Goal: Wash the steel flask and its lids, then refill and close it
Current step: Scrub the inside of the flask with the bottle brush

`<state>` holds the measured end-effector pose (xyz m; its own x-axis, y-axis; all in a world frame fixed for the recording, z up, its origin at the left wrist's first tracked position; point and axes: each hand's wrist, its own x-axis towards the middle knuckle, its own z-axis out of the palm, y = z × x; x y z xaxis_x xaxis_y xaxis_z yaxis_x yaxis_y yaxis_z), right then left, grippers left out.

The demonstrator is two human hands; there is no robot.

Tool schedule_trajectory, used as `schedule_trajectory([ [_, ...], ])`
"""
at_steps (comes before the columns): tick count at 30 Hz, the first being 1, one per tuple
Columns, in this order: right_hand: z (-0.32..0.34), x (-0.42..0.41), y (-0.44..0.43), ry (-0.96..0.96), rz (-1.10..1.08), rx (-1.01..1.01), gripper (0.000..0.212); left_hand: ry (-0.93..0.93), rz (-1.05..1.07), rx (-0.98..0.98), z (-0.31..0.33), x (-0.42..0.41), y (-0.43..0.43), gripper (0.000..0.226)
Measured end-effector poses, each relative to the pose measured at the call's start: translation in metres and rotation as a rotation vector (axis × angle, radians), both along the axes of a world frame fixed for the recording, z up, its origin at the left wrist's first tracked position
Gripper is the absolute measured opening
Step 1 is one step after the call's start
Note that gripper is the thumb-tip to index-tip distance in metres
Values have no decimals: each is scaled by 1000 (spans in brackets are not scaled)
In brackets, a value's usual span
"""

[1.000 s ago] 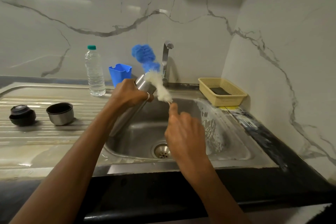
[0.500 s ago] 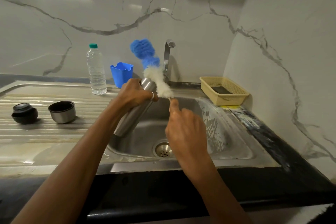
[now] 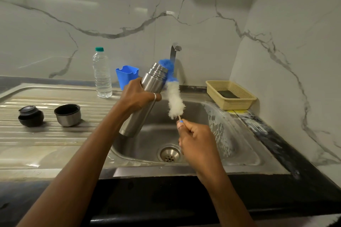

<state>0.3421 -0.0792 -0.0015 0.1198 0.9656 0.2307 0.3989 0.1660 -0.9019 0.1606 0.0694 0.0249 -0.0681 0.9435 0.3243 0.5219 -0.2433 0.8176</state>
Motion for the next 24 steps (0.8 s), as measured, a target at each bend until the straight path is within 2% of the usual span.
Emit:
schedule_trajectory([
  [2, 7, 2, 4, 203, 34, -113, 29, 88, 12, 34, -2, 2, 1, 59],
  [5, 18, 9, 14, 296, 60, -192, 27, 210, 9, 93, -9, 2, 4, 60],
  [11, 14, 11, -10, 263, 131, -218, 24, 270, 15, 165, -14, -9, 11, 59],
  [17, 28, 22, 19, 213, 89, -218, 25, 272, -152, 164, -13, -7, 4, 52],
  [24, 7, 20, -18, 161, 135, -197, 23, 290, -160, 151, -15, -18, 12, 56],
])
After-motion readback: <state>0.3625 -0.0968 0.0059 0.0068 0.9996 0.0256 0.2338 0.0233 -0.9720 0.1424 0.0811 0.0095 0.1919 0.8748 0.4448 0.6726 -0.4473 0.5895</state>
